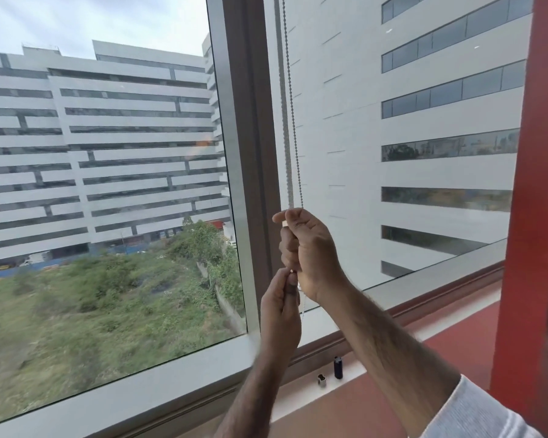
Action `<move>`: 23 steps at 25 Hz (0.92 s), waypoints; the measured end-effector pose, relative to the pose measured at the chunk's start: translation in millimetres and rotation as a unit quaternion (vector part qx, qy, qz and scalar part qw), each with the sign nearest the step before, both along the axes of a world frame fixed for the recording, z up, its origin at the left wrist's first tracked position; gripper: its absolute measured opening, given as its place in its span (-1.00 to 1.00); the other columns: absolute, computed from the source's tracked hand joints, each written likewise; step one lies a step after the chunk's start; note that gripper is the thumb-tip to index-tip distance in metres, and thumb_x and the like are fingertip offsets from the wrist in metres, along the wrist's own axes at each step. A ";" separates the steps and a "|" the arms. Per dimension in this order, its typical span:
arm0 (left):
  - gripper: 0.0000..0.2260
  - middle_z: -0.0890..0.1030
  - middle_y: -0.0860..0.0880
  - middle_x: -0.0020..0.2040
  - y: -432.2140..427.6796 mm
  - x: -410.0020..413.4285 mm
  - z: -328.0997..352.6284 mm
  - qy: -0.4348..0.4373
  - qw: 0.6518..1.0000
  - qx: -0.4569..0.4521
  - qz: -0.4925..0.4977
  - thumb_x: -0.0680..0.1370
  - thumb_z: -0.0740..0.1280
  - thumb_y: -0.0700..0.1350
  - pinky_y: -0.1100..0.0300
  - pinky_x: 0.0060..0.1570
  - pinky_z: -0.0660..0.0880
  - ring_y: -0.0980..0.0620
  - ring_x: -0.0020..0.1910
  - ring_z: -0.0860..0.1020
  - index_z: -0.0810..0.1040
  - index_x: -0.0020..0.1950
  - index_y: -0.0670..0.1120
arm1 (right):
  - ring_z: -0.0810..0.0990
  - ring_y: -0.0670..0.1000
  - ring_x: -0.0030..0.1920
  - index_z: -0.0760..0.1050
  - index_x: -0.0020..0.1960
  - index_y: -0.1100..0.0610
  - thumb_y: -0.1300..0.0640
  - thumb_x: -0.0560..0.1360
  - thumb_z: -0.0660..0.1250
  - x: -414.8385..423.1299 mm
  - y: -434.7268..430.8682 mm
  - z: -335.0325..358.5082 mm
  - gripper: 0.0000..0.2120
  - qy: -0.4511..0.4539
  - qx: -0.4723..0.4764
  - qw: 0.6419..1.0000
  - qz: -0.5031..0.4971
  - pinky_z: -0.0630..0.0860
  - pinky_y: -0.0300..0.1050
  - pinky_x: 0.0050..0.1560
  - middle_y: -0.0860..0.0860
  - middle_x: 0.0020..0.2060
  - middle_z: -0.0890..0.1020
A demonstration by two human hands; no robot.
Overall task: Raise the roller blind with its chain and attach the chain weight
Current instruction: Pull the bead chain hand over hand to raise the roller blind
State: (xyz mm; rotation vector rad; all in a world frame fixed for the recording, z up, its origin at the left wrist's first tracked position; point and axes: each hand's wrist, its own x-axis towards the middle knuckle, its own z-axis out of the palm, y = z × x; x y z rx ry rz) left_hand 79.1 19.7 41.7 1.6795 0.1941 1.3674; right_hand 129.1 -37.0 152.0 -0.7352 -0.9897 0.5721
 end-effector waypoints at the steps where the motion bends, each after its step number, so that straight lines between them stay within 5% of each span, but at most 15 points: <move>1: -0.73 0.39 0.10 -0.35 0.3 -1.7 3.1 0.012 1.000 -0.006 -0.029 0.68 0.21 0.00 0.16 -0.38 0.27 0.09 -0.37 0.30 0.46 -0.21 0.00 | 0.11 -0.15 -0.60 0.49 -0.08 0.19 0.18 0.71 0.13 0.8 -0.7 -0.6 -0.75 0.017 0.020 1.000 0.003 0.01 -0.30 -0.56 -0.10 -0.56 0.26; 3: -0.70 0.55 0.05 -0.27 3.9 -9.8 13.1 0.040 0.996 0.003 -0.077 0.68 0.18 0.06 0.17 -0.25 0.45 0.06 -0.28 0.50 0.58 -0.12 -0.02 | 0.11 -0.14 -0.62 0.45 -0.16 0.17 0.19 0.71 0.13 5.7 -4.2 -6.2 -0.72 0.034 0.051 0.998 -0.003 0.00 -0.31 -0.54 -0.07 -0.57 0.26; 5: -0.65 0.71 -0.04 0.02 11.5 -17.8 31.0 0.036 0.994 -0.016 -0.098 0.72 0.12 0.01 0.20 0.10 0.55 0.02 0.04 0.67 0.66 0.14 -0.10 | 0.13 -0.11 -0.61 0.44 -0.15 0.21 0.21 0.71 0.14 11.9 -8.3 -16.4 -0.72 0.009 0.061 0.998 -0.034 0.06 -0.29 -0.54 -0.02 -0.55 0.26; 8: -0.67 0.68 -0.20 0.25 15.4 -20.2 70.2 0.002 0.991 -0.054 -0.125 0.75 0.13 -0.09 0.05 0.32 0.55 -0.15 0.27 0.64 0.56 0.38 -0.18 | 0.16 -0.08 -0.56 0.41 -0.08 0.36 0.19 0.72 0.15 14.9 -13.3 -46.7 -0.72 -0.039 0.011 0.995 -0.093 0.10 -0.23 -0.51 0.02 -0.50 0.27; 12: -0.71 0.71 -0.18 0.00 -8.3 -2.3 102.4 -0.015 0.977 -0.069 -0.199 0.76 0.11 -0.14 -0.03 -0.03 0.64 -0.15 -0.12 0.72 0.56 0.36 -0.13 | 0.15 -0.11 -0.55 0.36 -0.11 0.38 0.18 0.72 0.16 12.3 -17.8 -87.6 -0.69 -0.059 -0.036 0.991 -0.117 0.09 -0.25 -0.55 0.08 -0.46 0.21; 15: -0.71 0.42 -0.01 -0.35 -21.0 13.3 100.4 -0.036 0.981 -0.081 -0.171 0.76 0.13 -0.13 0.21 -0.47 0.30 0.12 -0.49 0.35 0.58 0.33 -0.16 | 0.16 -0.15 -0.56 0.36 -0.13 0.38 0.21 0.72 0.15 12.5 -18.3 -93.5 -0.69 -0.085 -0.040 0.986 -0.139 0.14 -0.30 -0.55 0.07 -0.47 0.23; 18: -0.74 0.20 -0.05 -0.36 -27.4 19.6 94.2 -0.084 0.988 -0.052 -0.116 0.75 0.16 -0.11 0.16 -0.47 0.06 0.13 -0.44 0.16 0.66 0.18 -0.06 | 0.22 -0.15 -0.54 0.38 -0.13 0.38 0.25 0.71 0.14 17.5 -18.6 -94.5 -0.72 -0.084 -0.041 0.987 -0.133 0.21 -0.33 -0.51 0.04 -0.48 0.29; 20: -0.75 0.22 -0.11 -0.31 -25.4 19.3 93.0 -0.104 0.991 -0.011 -0.087 0.75 0.18 -0.13 0.06 -0.44 0.05 0.08 -0.43 0.15 0.66 0.09 -0.02 | 0.35 -0.02 -0.49 0.40 -0.09 0.38 0.16 0.71 0.17 24.0 -19.4 -92.7 -0.69 -0.109 -0.039 0.983 -0.141 0.33 -0.25 -0.44 0.14 -0.47 0.39; 23: -0.77 0.31 -0.11 -0.39 -12.3 19.4 87.6 -0.104 0.993 0.029 -0.044 0.74 0.17 -0.14 0.16 -0.44 0.14 0.08 -0.47 0.22 0.61 0.04 -0.09 | 0.64 0.17 -0.15 0.54 0.10 0.22 0.03 0.66 0.21 31.9 -19.5 -73.5 -0.73 -0.135 -0.044 0.969 -0.201 0.60 -0.06 -0.10 0.26 -0.13 0.66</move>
